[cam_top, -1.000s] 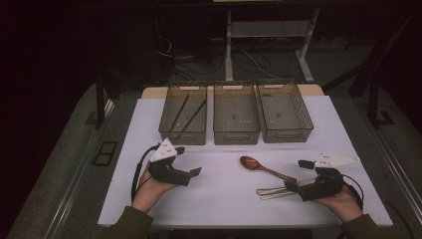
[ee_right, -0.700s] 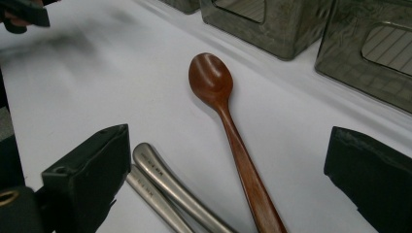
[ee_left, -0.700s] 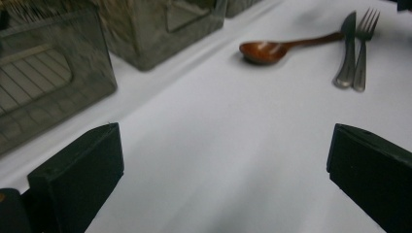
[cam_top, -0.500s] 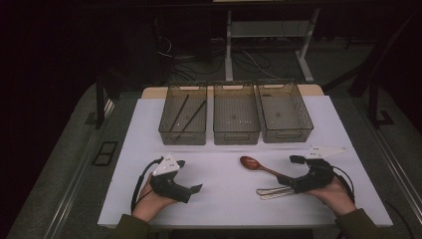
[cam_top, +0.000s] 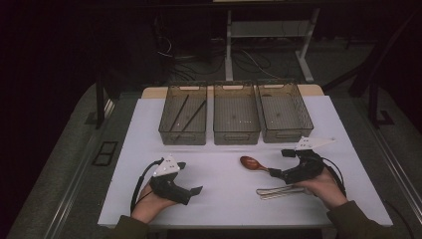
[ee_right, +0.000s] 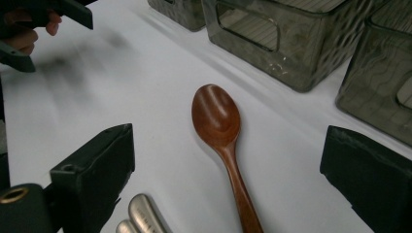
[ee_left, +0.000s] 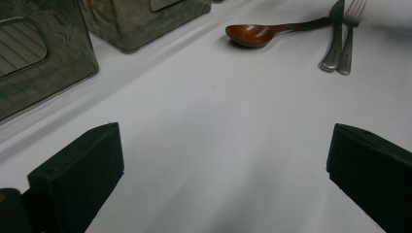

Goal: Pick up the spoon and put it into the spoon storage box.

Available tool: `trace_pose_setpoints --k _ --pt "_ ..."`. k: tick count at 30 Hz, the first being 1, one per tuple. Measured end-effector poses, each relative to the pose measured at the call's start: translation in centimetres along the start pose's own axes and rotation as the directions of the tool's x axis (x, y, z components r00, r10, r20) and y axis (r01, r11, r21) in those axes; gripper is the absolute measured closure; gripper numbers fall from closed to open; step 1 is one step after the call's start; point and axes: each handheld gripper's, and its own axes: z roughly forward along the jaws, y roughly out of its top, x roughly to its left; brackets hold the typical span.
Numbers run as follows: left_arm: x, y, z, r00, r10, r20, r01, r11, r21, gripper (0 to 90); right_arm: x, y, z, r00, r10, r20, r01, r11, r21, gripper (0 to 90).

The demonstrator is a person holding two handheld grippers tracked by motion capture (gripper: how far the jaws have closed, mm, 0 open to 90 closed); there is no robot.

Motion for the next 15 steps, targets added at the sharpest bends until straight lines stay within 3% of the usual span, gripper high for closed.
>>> trace_pose_setpoints --k 15 --pt "0.1 -0.3 0.1 0.9998 0.018 -0.007 -0.018 0.9998 -0.004 0.0 -0.7 2.4 2.5 0.9998 0.013 -0.013 -0.012 1.0 0.004 4.9"
